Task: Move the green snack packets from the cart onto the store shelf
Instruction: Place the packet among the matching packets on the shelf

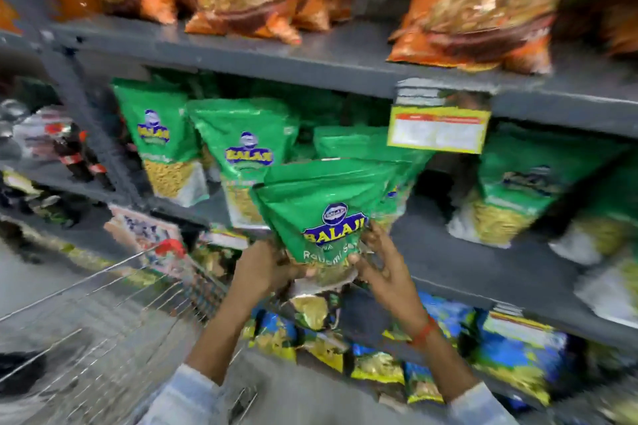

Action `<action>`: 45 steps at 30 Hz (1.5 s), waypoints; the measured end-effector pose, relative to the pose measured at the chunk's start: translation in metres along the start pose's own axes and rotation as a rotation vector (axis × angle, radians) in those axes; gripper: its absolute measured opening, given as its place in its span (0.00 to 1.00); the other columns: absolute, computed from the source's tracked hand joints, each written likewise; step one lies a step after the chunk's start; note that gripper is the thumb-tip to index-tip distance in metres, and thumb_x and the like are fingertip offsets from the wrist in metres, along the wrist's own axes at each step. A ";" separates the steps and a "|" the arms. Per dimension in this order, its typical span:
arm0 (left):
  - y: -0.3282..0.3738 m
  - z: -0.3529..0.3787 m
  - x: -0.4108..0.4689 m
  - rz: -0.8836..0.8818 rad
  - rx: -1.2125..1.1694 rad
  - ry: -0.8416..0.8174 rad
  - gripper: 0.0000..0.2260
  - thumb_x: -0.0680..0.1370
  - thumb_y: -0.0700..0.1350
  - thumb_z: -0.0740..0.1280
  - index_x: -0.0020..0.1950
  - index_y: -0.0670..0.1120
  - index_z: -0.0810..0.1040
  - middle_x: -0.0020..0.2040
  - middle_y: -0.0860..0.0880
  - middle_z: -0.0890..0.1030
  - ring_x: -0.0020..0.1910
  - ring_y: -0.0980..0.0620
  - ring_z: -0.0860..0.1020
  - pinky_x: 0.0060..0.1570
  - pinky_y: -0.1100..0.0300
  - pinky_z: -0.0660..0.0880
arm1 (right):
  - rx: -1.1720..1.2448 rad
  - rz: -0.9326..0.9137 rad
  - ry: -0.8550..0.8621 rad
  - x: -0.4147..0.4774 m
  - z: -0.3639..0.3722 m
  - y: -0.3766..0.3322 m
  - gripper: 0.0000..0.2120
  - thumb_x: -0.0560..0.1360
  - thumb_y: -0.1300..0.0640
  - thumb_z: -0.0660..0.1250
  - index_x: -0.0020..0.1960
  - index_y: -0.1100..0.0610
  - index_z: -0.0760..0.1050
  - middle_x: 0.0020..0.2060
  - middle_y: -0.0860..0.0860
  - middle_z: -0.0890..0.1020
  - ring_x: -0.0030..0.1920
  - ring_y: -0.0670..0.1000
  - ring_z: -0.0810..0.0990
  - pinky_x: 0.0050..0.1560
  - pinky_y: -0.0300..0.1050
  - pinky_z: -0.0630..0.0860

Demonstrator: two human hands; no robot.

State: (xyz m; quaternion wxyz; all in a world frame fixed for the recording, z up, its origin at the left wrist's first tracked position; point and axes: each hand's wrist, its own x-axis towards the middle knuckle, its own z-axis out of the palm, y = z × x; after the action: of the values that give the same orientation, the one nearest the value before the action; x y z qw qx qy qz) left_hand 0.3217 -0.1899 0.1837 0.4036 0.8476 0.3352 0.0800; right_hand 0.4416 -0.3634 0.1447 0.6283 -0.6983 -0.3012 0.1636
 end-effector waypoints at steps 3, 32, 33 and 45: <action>0.042 0.022 -0.003 0.062 0.147 -0.080 0.20 0.64 0.56 0.77 0.40 0.40 0.79 0.44 0.34 0.83 0.48 0.39 0.82 0.44 0.47 0.76 | -0.020 -0.016 0.092 -0.013 -0.041 -0.001 0.28 0.74 0.65 0.67 0.65 0.41 0.63 0.63 0.42 0.73 0.57 0.28 0.73 0.54 0.21 0.71; 0.130 0.235 0.033 0.709 0.026 0.196 0.37 0.75 0.59 0.63 0.77 0.44 0.51 0.78 0.43 0.57 0.76 0.48 0.57 0.74 0.51 0.58 | -0.144 0.053 1.086 -0.020 -0.197 0.064 0.18 0.81 0.58 0.55 0.71 0.57 0.63 0.71 0.54 0.68 0.70 0.53 0.67 0.70 0.56 0.67; 0.133 0.241 0.026 0.798 0.050 0.245 0.35 0.76 0.57 0.60 0.77 0.44 0.50 0.78 0.42 0.56 0.77 0.48 0.55 0.74 0.51 0.56 | -0.234 0.011 1.102 -0.019 -0.200 0.064 0.18 0.81 0.57 0.55 0.71 0.57 0.63 0.70 0.54 0.68 0.70 0.53 0.67 0.70 0.54 0.67; 0.228 0.362 -0.015 0.947 -0.107 -0.063 0.28 0.81 0.51 0.54 0.77 0.47 0.45 0.78 0.54 0.45 0.77 0.58 0.48 0.75 0.64 0.52 | -0.546 -0.176 1.090 -0.065 -0.293 0.083 0.24 0.81 0.50 0.50 0.72 0.62 0.59 0.75 0.58 0.58 0.76 0.53 0.56 0.75 0.37 0.55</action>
State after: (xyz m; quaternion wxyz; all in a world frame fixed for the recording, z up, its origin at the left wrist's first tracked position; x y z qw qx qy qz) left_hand 0.5721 -0.5300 0.1147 0.3757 0.8872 -0.1048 0.2465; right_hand 0.5878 -0.6349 0.0995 0.5014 -0.7899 -0.0243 -0.3523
